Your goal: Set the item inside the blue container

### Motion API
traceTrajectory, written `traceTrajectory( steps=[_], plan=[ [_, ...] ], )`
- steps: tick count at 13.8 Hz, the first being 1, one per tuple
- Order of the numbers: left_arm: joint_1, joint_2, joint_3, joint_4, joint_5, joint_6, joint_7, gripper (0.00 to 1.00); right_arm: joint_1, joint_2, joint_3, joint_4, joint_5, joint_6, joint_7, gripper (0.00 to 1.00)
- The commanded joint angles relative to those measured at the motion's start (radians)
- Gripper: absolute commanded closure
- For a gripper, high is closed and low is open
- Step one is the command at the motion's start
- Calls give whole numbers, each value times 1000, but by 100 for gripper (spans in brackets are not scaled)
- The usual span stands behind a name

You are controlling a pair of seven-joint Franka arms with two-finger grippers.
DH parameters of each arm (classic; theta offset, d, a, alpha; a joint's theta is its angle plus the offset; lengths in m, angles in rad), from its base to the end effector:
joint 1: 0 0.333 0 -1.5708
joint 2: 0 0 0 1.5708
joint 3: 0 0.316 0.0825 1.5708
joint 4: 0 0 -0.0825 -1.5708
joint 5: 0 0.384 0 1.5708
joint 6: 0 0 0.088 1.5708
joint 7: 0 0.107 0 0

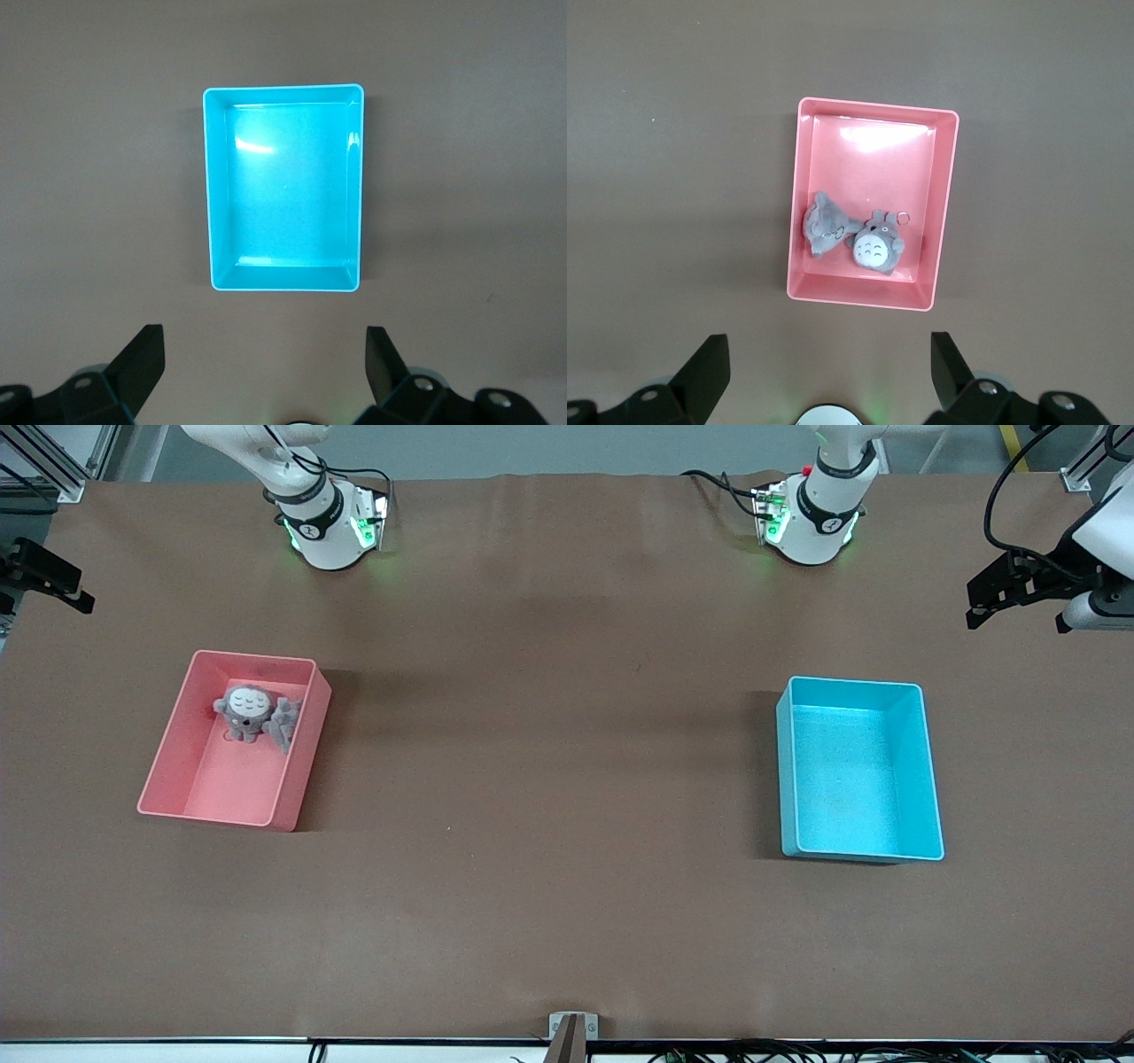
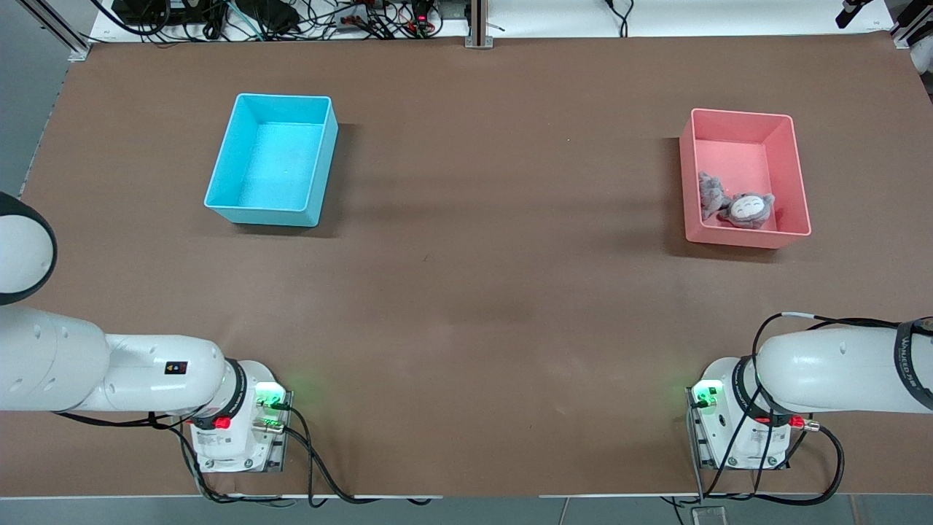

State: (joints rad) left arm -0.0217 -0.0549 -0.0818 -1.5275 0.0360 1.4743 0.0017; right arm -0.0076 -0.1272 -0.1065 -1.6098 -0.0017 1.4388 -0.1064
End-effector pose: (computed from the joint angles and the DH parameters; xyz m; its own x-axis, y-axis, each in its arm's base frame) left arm 0.5248 -0.0518 0.6659 0.9948 -0.1014 0.0015 -0.1013 -0.9940 -0.0403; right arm 0.4967 -0.0612 0.6618 0.9991 -0.0064 -0.0430 -0.0071 -0.9998 -0.0165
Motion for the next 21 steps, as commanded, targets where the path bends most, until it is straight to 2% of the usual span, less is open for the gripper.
traceTrajectory(
  steps=[1,7,10,21],
  plan=[
    [0,7,1,23,-24,-17,3,0,-3,-19,5,-18,6,2,1,0],
    [11,21,2,23,-33,-17,-18,0,-5,-19,4,-15,6,2,-1,0],
    [5,30,2,10,-31,-17,-98,0,-8,-19,2,-13,5,0,-1,0],
    [5,32,1,6,-33,-19,-100,0,-11,-17,-2,-12,5,3,-1,0]
  ],
)
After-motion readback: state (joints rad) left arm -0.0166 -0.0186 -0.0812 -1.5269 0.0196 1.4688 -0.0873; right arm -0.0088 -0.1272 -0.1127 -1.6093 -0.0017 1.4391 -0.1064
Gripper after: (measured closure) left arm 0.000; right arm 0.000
